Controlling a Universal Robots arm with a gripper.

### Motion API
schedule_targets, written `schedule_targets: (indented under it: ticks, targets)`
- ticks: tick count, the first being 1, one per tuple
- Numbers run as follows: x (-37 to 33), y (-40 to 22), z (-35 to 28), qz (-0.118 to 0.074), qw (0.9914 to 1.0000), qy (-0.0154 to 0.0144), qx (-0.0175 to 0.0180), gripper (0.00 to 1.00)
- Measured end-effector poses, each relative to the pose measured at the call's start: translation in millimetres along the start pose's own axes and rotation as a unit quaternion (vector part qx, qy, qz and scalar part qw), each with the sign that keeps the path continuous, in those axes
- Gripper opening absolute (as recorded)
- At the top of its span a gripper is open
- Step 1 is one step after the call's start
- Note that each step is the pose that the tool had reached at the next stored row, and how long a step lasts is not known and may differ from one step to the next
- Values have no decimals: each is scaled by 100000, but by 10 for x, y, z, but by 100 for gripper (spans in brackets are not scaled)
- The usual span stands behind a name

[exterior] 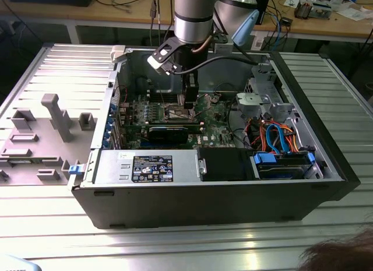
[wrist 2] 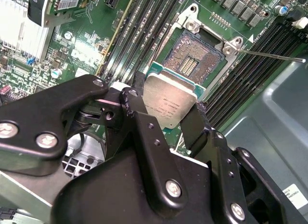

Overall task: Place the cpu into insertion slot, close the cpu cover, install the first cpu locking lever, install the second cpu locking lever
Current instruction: 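Place the cpu into insertion slot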

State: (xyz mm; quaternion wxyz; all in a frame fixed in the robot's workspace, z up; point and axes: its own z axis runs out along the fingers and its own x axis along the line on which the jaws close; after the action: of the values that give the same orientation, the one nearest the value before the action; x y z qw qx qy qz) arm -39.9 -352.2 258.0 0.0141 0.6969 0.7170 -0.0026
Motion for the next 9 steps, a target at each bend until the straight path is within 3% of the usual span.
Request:
schedule_targets:
  ticks: [2, 4, 9]
  targets:
    - [0, -1, 2, 0, 100000, 1, -1, 55]
    - [3, -9, 113, 1, 100000, -8, 0, 55]
    - [3, -9, 123, 3, 100000, -10, 0, 55]
